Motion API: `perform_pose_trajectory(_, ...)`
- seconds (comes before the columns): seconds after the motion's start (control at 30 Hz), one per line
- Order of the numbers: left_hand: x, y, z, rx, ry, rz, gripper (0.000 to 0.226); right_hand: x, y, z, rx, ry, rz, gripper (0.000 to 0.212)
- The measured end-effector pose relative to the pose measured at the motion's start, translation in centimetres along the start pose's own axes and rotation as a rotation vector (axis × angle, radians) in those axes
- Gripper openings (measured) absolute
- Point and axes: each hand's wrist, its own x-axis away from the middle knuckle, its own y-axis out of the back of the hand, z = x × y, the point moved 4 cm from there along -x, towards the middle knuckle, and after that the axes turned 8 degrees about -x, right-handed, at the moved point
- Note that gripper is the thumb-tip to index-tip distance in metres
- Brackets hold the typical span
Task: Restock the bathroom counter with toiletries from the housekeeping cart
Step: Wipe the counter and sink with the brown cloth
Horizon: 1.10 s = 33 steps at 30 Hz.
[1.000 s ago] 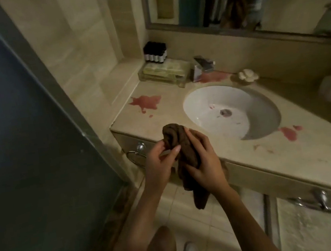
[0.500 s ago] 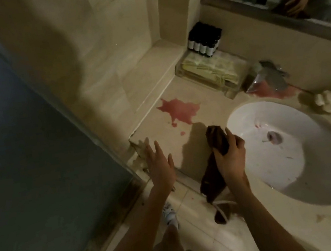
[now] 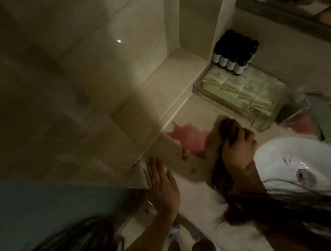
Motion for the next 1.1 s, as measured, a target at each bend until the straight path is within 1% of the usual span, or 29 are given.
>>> perform_pose_trajectory(0.1, -0.3, -0.2, 0.1, 0.034, 0.145, 0.055, 0.047, -1.9, -3.1, 3.4, 0.025, 0.106, 0.154, 0.056)
perform_pose_trajectory(0.13, -0.3, -0.2, 0.0, 0.055, 0.16, 0.082, 0.048, -2.0, -4.0, 4.5, 0.036, 0.145, 0.207, 0.057)
perform_pose_trajectory(0.23, -0.3, 0.0, 0.4, 0.067, 0.097, 0.112, 0.05, -2.1, -6.1, 7.2, 0.039, 0.277, 0.373, 0.059)
perform_pose_trajectory(0.27, -0.4, 0.0, 0.9, 0.071, 0.075, 0.13, 0.054, -2.0, -6.8, 7.8, 0.035, 0.319, 0.437, 0.059)
perform_pose_trajectory(0.3, -0.5, 0.2, 1.1, 0.083, 0.059, 0.138, 0.062, -1.9, -7.3, 8.3, 0.035, 0.362, 0.488, 0.058)
perform_pose_trajectory(0.33, -0.6, 0.3, 1.3, 0.089, 0.049, 0.158, 0.07, -1.8, -7.7, 8.7, 0.041, 0.399, 0.523, 0.057)
perform_pose_trajectory(0.37, -0.6, 0.7, 1.3, 0.104, 0.074, 0.167, 0.073, -1.7, -7.8, 9.0, 0.047, 0.432, 0.543, 0.056)
perform_pose_trajectory(0.43, -0.6, 1.4, 1.1, 0.121, 0.103, 0.158, 0.064, -1.6, -7.6, 9.0, 0.068, 0.48, 0.581, 0.055)
perform_pose_trajectory(0.47, -0.7, 1.6, 1.1, 0.14, 0.087, 0.152, 0.061, -1.4, -7.5, 9.0, 0.075, 0.501, 0.609, 0.054)
perform_pose_trajectory(0.63, -0.9, 2.8, 1.1, 0.173, 0.071, 0.119, 0.066, 0.5, -7.2, 8.9, -0.007, 0.603, 0.727, 0.054)
perform_pose_trajectory(0.73, -0.9, 4.1, 1.0, 0.185, 0.078, 0.057, 0.07, 2.6, -7.2, 9.2, -0.099, 0.704, 0.859, 0.043)
perform_pose_trajectory(0.77, -0.9, 4.5, 0.8, 0.209, 0.102, 0.069, 0.07, 3.4, -7.2, 9.3, -0.115, 0.736, 0.885, 0.041)
perform_pose_trajectory(0.83, -0.7, 4.9, 0.4, 0.273, 0.126, 0.105, 0.066, 4.9, -7.1, 9.2, -0.1, 0.819, 0.898, 0.04)
perform_pose_trajectory(0.9, -0.6, 5.1, 0.5, 0.322, 0.143, 0.119, 0.064, 6.0, -6.9, 8.6, -0.101, 0.847, 0.911, 0.035)
perform_pose_trajectory(0.97, -0.5, 5.1, 0.6, 0.359, 0.158, 0.134, 0.062, 6.7, -6.0, 7.4, -0.106, 0.877, 0.871, 0.03)
perform_pose_trajectory(1.07, -0.5, 4.9, 1.3, 0.39, 0.184, 0.151, 0.062, 8.1, -3.1, 4.5, -0.118, 0.884, 0.834, 0.035)
perform_pose_trajectory(1.1, -0.5, 4.8, 1.5, 0.383, 0.175, 0.152, 0.062, 8.2, -2.1, 3.1, -0.128, 0.886, 0.793, 0.035)
